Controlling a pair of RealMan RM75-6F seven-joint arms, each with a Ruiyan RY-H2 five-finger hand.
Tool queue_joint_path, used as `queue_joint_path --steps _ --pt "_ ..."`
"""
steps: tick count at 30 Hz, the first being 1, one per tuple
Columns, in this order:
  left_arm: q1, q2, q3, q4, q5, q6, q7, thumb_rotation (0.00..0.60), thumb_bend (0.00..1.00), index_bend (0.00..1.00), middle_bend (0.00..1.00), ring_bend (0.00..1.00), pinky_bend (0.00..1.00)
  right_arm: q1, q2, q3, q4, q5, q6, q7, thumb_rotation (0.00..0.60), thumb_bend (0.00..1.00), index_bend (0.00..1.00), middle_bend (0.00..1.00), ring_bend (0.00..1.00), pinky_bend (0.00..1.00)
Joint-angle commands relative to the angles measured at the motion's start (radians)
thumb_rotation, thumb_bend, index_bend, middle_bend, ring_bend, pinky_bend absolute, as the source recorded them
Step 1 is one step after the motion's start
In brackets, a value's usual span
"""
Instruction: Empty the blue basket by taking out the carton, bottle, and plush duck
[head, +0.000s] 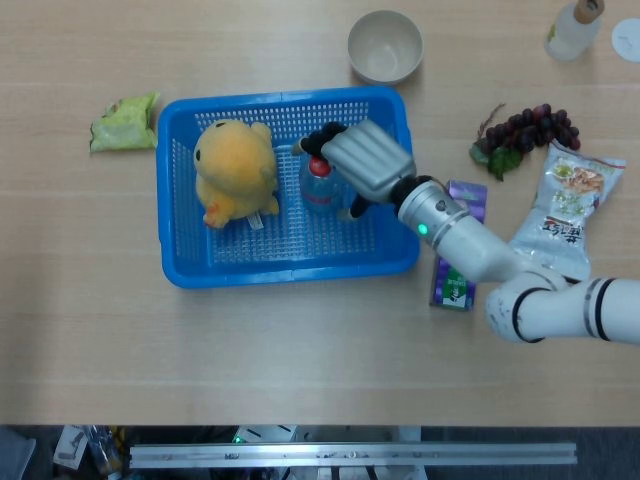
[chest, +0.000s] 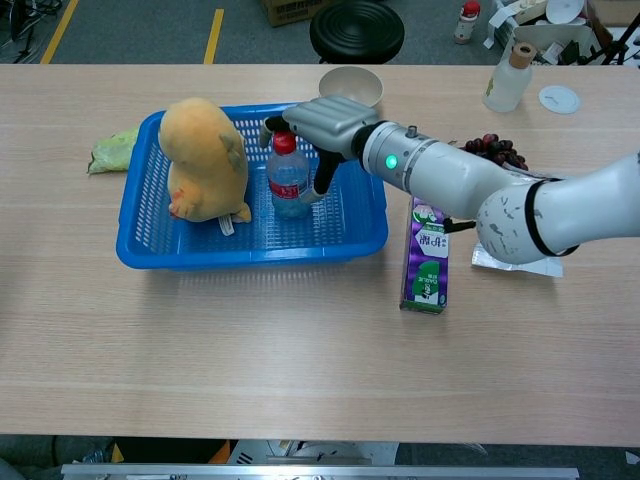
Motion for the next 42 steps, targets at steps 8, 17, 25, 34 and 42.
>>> queue_joint_path --steps 8,17,25,34,42 --pt "0.007 -0.001 0.001 0.011 -0.001 0.005 -0.013 0.6 0.37 0.19 0.27 0.23 0.28 0.002 -0.034 -0.005 0.041 0.006 0.025 -0.011 0.6 0.37 0.46 0.43 0.4 0.73" --pt "0.011 0.001 0.001 0.011 0.003 0.01 -0.016 0.6 0.37 0.19 0.27 0.23 0.28 -0.029 0.069 0.034 -0.087 -0.049 0.071 0.061 0.6 0.38 0.48 0.44 0.43 0.75" --pt "0.005 -0.006 -0.001 0.011 0.011 0.005 -0.013 0.6 0.37 0.19 0.27 0.23 0.28 -0.124 0.282 0.049 -0.27 -0.118 0.163 0.136 0.6 0.38 0.48 0.44 0.43 0.75" --pt "-0.005 -0.012 -0.005 0.013 0.022 0.001 -0.015 0.6 0.37 0.19 0.27 0.23 0.28 -0.266 0.508 0.022 -0.352 -0.214 0.27 0.26 0.6 0.36 0.48 0.44 0.43 0.75" --pt "-0.016 -0.023 -0.003 0.004 0.038 -0.008 -0.004 0.6 0.37 0.19 0.27 0.23 0.28 -0.337 0.539 -0.041 -0.285 -0.26 0.265 0.348 0.6 0.35 0.48 0.44 0.43 0.75"
